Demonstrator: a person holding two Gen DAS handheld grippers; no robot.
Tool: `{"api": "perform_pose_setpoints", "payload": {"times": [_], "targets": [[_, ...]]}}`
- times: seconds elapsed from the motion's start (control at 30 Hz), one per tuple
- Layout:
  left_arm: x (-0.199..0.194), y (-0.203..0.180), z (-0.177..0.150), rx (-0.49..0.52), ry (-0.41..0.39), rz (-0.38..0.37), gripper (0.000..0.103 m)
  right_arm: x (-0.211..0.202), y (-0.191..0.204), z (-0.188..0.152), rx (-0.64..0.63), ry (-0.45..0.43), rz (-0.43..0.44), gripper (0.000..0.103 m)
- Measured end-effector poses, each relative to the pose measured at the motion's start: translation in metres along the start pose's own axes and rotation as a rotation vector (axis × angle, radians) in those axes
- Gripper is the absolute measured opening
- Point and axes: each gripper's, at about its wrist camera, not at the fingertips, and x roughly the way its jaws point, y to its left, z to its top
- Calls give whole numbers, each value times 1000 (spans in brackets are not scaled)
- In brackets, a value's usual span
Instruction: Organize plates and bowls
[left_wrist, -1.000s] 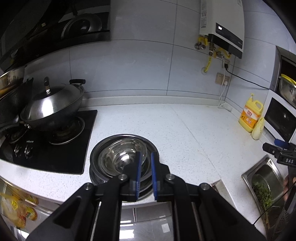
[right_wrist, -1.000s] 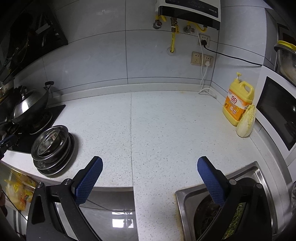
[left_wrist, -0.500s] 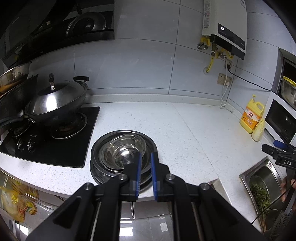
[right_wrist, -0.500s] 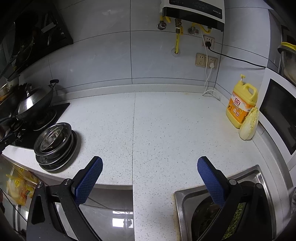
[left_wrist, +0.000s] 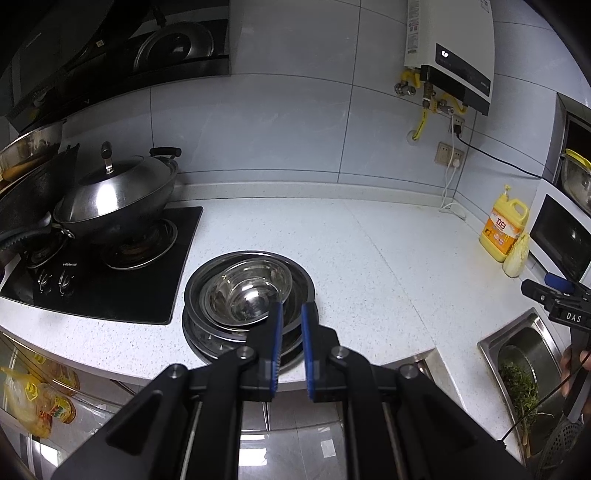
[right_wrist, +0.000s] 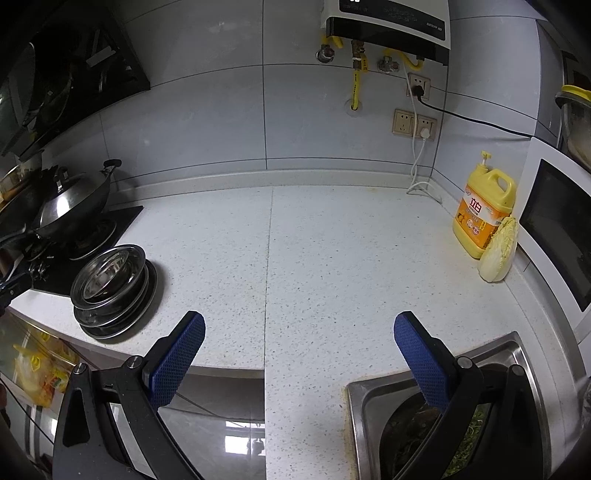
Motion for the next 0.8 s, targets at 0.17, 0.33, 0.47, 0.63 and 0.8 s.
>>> {"api": "perform_pose_setpoints", "payload": {"times": [0.17, 0.33, 0.47, 0.63, 0.8], "targets": [[-2, 0, 0, -1, 3, 0, 10, 0, 2, -1, 0, 1, 4, 101], [-3, 1, 0, -7, 4, -7, 10, -1, 1, -2, 4, 0, 6, 101], [-4, 1, -1, -7, 3, -7, 10, -2, 0, -2, 3, 1, 7, 101], [-7, 3, -3, -8, 1, -7, 10, -3, 1, -3, 2, -2, 8, 101], [-8, 4, -4, -13, -3, -10, 10, -6, 2, -5, 0, -2, 12, 101]]}}
